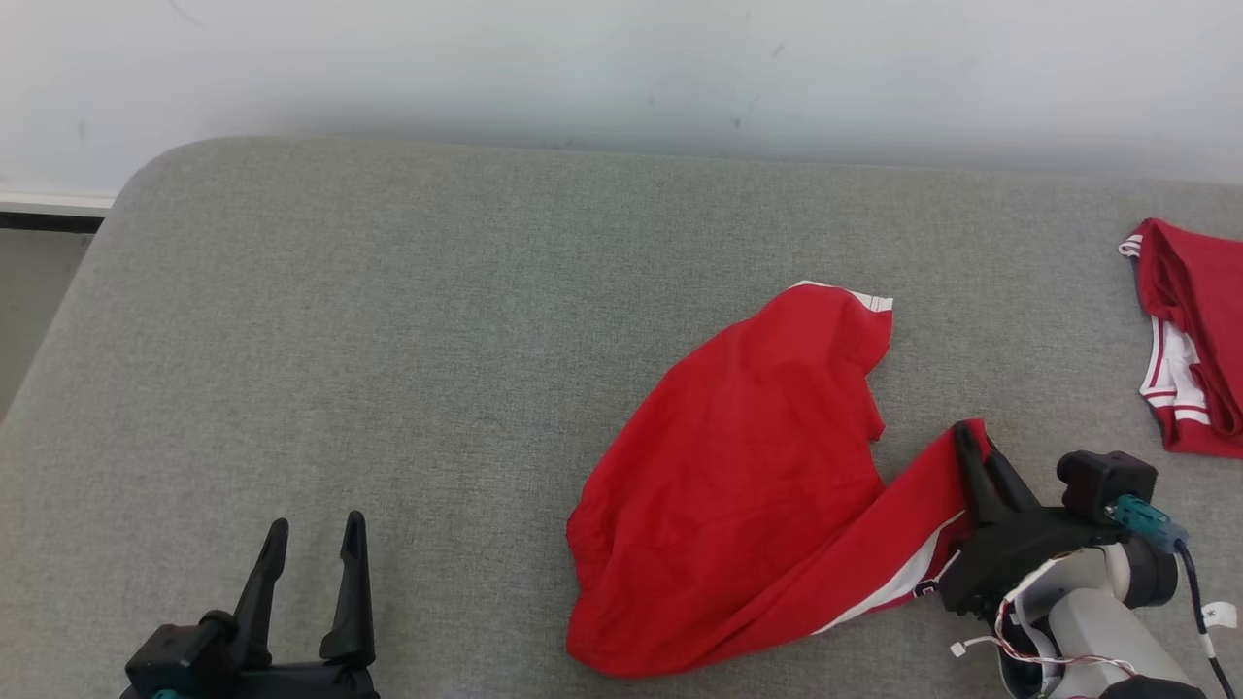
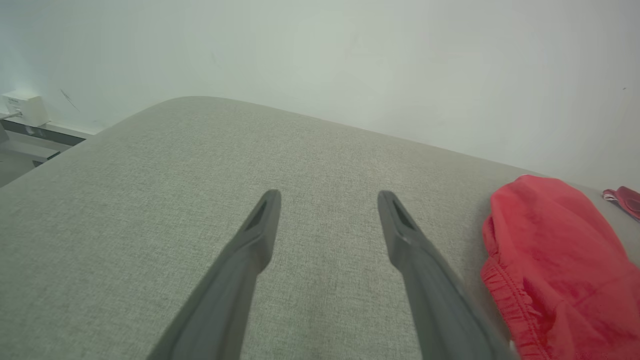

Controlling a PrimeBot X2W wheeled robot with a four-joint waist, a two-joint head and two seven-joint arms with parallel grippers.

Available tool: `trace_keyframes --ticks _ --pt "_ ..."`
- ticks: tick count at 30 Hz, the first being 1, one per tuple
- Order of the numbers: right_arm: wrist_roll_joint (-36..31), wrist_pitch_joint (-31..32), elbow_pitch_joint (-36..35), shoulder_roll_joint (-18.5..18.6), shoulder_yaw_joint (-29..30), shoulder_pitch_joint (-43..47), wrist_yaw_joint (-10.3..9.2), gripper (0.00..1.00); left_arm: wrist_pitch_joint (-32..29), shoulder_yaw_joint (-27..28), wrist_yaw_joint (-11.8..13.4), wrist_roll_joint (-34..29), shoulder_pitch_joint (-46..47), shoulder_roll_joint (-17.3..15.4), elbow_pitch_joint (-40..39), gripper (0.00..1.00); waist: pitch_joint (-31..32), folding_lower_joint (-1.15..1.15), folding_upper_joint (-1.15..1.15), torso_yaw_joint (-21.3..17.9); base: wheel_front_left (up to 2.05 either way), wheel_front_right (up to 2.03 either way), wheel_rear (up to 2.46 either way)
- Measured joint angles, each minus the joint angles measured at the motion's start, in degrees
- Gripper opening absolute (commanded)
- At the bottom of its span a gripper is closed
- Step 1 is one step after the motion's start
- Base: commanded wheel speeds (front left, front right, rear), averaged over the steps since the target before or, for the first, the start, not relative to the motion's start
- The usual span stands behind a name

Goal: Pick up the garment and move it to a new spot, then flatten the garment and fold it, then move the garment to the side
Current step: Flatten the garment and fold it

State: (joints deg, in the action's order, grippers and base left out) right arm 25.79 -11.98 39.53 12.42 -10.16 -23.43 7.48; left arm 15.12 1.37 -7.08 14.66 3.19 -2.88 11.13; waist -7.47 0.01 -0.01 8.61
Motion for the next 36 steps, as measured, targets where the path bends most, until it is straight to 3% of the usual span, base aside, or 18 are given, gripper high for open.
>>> trace_keyframes --ticks 4,8,21,30,36 --pt "0.09 -1.99 2.78 -0.37 -1.55 -1.72 0.00 1.00 0.00 0.04 0.02 0.08 0.02 -0.02 0.20 1.00 -0.08 0.00 0.00 -0.29 0.00 0.00 0.00" --pt "0.43 -2.85 1.14 -0.27 -1.89 -1.75 0.00 1.00 -0.01 0.26 0.08 0.02 -0.02 0.00 0.15 1.00 0.43 0.00 0.00 -1.54 0.00 0.00 0.00" --pt "-5.25 -3.00 -22.97 -1.04 3.42 12.73 0.00 1.00 -0.01 2.45 0.07 -1.13 -0.97 0.00 -0.86 1.00 2.55 -0.01 0.01 -6.42 0.00 0.00 0.00" --pt "-8.95 -3.01 -35.30 -3.85 5.45 22.94 0.00 1.00 0.00 3.14 0.01 -1.99 -1.73 0.00 -1.23 1.00 3.90 -0.01 0.01 -8.30 0.00 0.00 0.00" --pt "-10.73 -3.01 -38.87 -5.58 5.43 27.19 0.00 1.00 0.00 3.21 0.00 -2.48 -2.33 0.00 -1.51 1.00 4.42 -0.01 0.01 -8.69 0.00 0.00 0.00"
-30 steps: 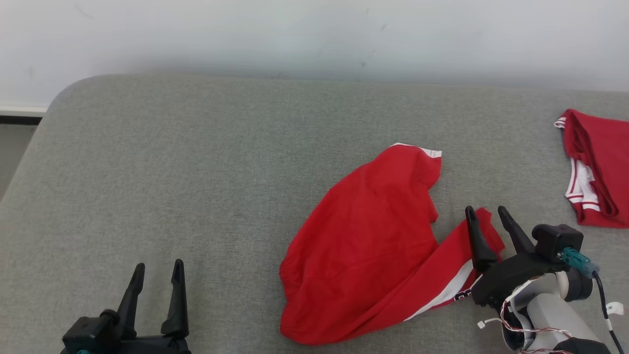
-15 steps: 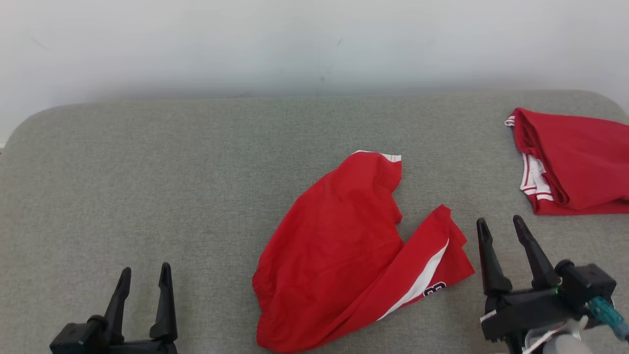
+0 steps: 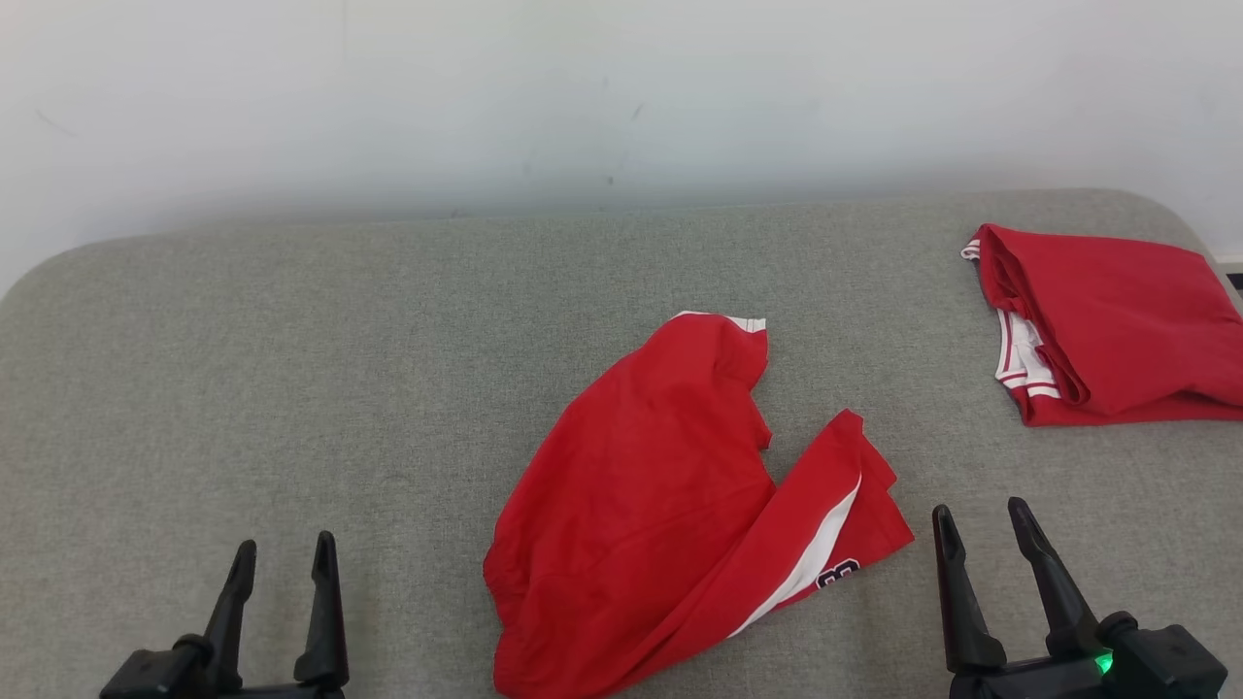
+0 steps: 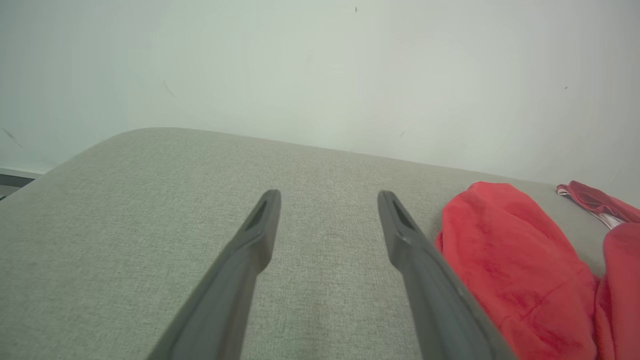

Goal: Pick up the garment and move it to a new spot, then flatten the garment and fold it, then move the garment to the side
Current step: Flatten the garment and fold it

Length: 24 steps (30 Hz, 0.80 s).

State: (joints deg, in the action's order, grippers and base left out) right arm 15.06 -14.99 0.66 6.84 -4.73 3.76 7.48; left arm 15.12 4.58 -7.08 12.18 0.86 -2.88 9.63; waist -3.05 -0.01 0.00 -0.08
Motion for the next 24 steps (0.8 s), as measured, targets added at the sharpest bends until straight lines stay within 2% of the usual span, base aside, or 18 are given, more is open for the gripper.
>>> trace_keyframes --ticks 3,6,12,17,24 --pt "-0.40 0.00 0.00 -0.09 -0.34 0.30 0.00 1.00 -0.01 -0.52 -0.02 -0.15 -0.21 0.00 0.13 1.00 0.06 0.00 0.00 0.00 0.00 0.00 0.00" --pt "-0.53 0.00 0.03 -0.14 -0.38 0.23 0.00 1.00 -0.01 -3.37 -0.27 -1.74 -0.76 -0.02 0.71 1.00 0.22 0.00 0.00 0.23 0.00 0.00 0.00" --pt "-0.53 0.00 0.18 -0.01 -0.49 0.09 0.00 1.00 0.00 -14.37 -0.42 -2.31 -2.71 -1.08 2.16 1.00 0.35 0.00 0.00 0.75 0.00 0.00 0.00" --pt "-0.53 0.00 0.22 0.08 -0.87 -0.32 0.00 1.00 0.00 -21.21 -0.42 -0.88 -3.43 -2.12 4.41 1.00 -0.18 0.01 0.00 0.71 0.00 0.00 0.00" --pt "-0.51 0.00 0.25 0.22 -0.94 -1.23 0.00 1.00 -0.01 -23.74 -0.42 1.80 -2.75 -2.12 9.80 1.00 -1.36 0.01 0.00 -0.17 0.00 0.00 0.00"
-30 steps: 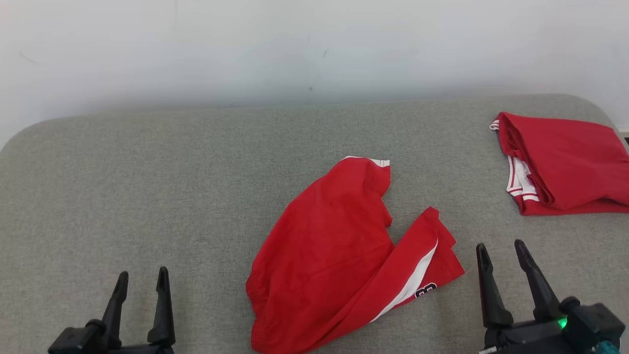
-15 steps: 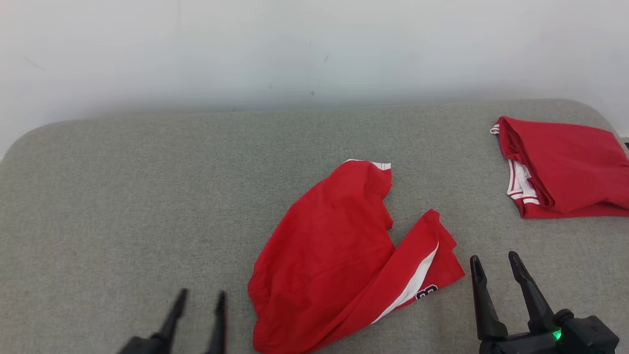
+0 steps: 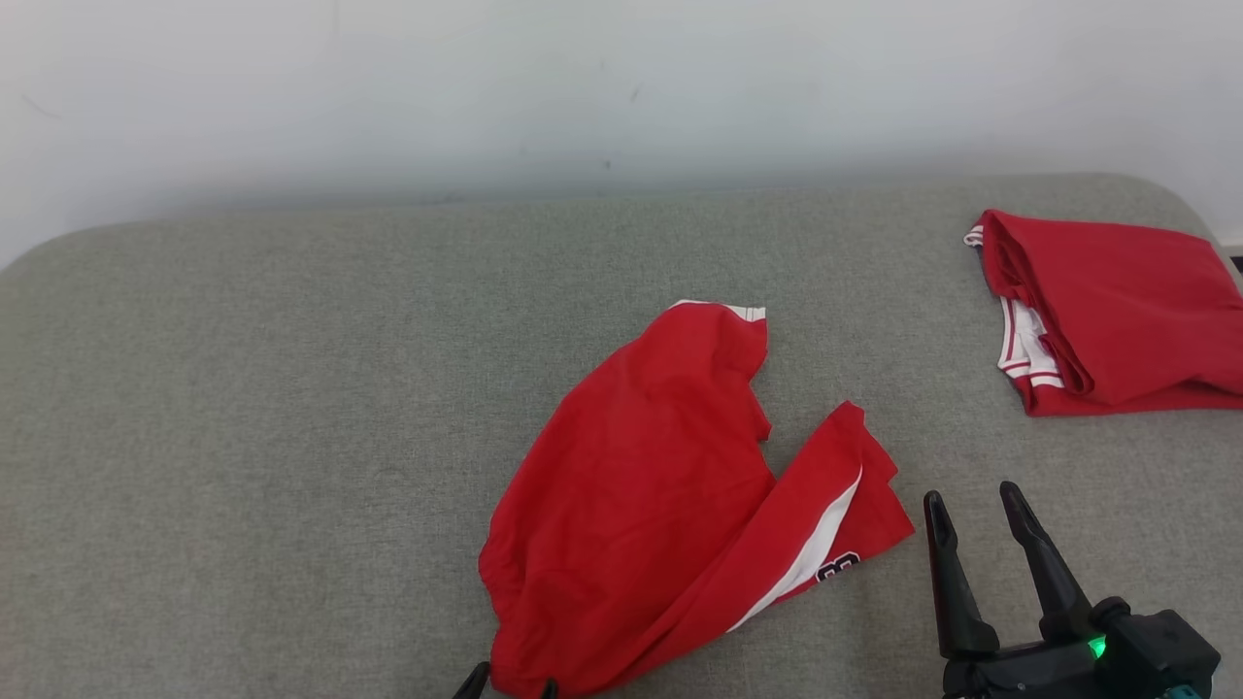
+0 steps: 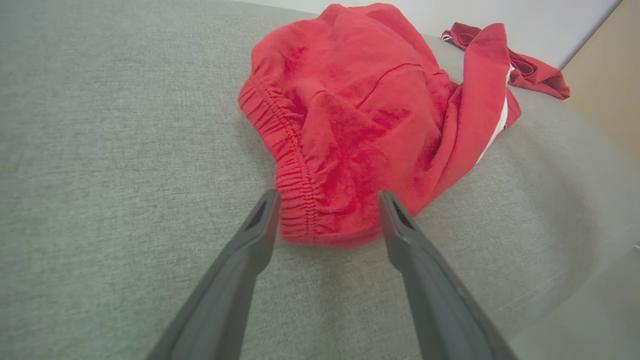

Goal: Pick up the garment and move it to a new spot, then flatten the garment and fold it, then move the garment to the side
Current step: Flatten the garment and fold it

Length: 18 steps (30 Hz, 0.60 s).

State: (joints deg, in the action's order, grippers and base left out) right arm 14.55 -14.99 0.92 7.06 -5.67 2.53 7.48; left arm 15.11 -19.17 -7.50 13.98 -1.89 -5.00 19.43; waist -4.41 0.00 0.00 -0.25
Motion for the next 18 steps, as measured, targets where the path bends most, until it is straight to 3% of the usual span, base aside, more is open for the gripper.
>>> trace_keyframes --ticks 10,11,12,13,18 --pt "-0.02 0.00 -0.12 -0.45 0.09 -0.99 0.00 1.00 0.00 0.13 0.00 1.48 4.13 0.82 5.97 1.00 -2.11 0.00 0.00 -1.27 0.00 0.00 0.00" --pt "-0.02 0.00 -0.16 -0.52 0.09 -1.04 0.00 1.00 0.00 -0.12 0.00 2.03 4.42 0.90 5.84 0.83 -2.26 0.00 0.00 -1.33 0.00 0.00 0.00" --pt "-0.02 0.00 -0.23 -0.58 0.05 -1.05 0.00 1.00 0.01 -0.40 0.00 2.76 4.89 1.03 5.67 0.13 -2.38 0.00 0.00 -1.36 0.00 0.00 0.00" --pt "-0.02 0.00 -0.29 -0.66 0.11 -1.06 0.00 1.00 0.01 -1.04 0.00 3.57 5.37 1.11 5.41 0.00 -2.46 0.00 0.00 -1.33 0.00 0.00 0.00" --pt "-0.02 0.00 -0.24 -0.88 0.92 -0.98 0.00 1.00 0.00 -3.33 0.00 6.54 6.41 1.05 0.96 0.00 -2.46 0.00 -0.01 -0.40 0.00 0.00 0.00"
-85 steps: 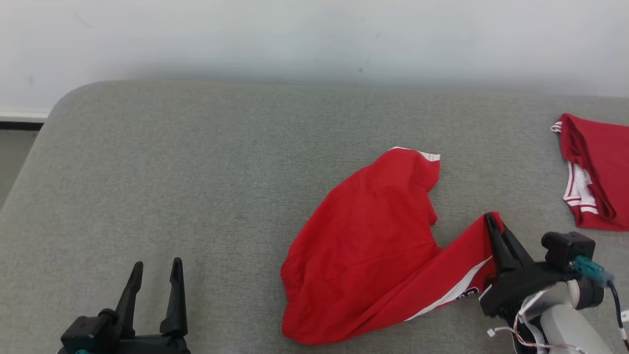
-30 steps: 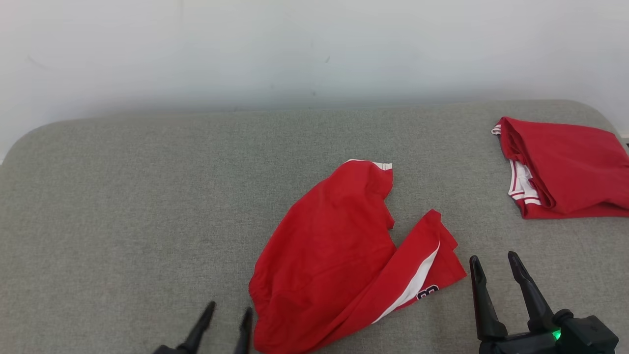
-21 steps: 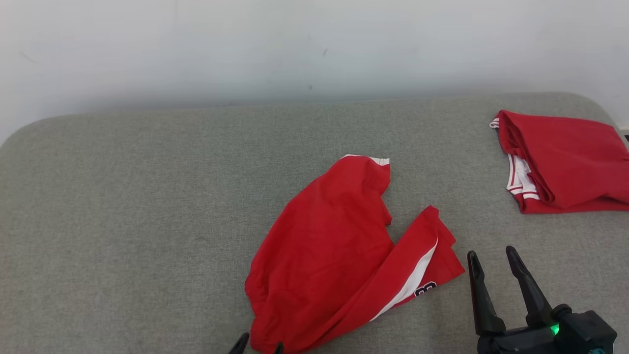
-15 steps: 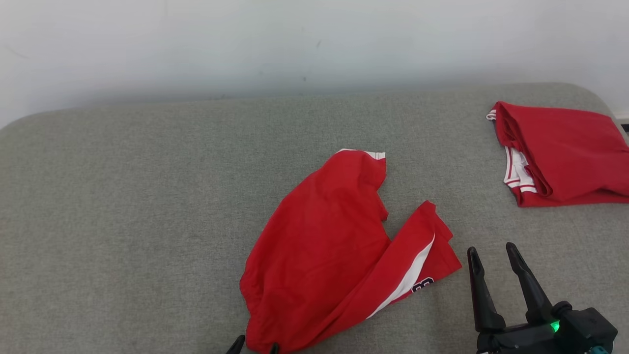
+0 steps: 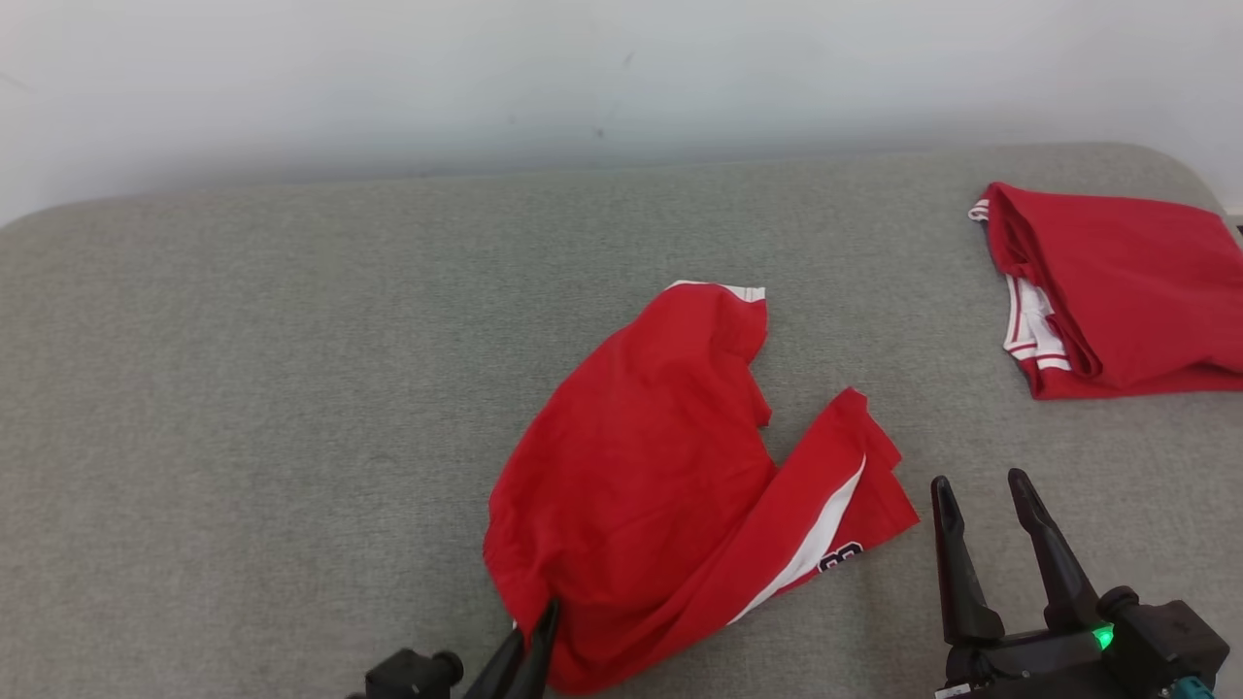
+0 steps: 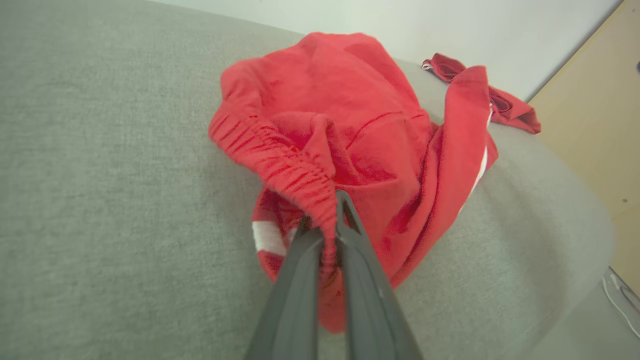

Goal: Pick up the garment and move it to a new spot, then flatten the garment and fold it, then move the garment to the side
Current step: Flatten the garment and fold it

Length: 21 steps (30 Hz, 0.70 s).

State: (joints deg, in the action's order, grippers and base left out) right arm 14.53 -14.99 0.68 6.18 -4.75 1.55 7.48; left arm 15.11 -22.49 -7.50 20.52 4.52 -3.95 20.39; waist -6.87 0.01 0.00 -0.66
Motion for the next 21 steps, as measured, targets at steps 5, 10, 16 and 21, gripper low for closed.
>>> trace_keyframes --ticks 5,10,16,21 --pt "0.20 0.00 0.25 -0.15 0.80 0.41 0.00 1.00 0.00 0.56 0.00 0.15 0.17 -1.36 -8.35 0.00 0.28 0.00 0.00 1.95 0.00 0.00 0.00" --pt "0.48 0.00 0.37 -0.35 1.14 0.60 0.00 1.00 0.01 1.92 0.00 -0.10 -1.47 -2.86 -13.17 0.00 0.35 0.00 0.00 3.94 0.00 0.00 0.00" --pt "0.52 0.00 0.97 -0.60 1.34 0.01 0.00 1.00 0.01 3.04 0.01 -0.05 -6.69 -4.81 -14.92 0.00 -0.29 0.00 0.00 6.69 0.00 0.00 0.00" --pt "0.51 0.00 1.65 -0.69 0.98 -0.57 0.00 1.00 0.00 2.86 0.01 0.09 -8.65 -4.78 -13.91 0.00 -1.31 0.00 0.00 7.39 0.00 0.00 0.00"
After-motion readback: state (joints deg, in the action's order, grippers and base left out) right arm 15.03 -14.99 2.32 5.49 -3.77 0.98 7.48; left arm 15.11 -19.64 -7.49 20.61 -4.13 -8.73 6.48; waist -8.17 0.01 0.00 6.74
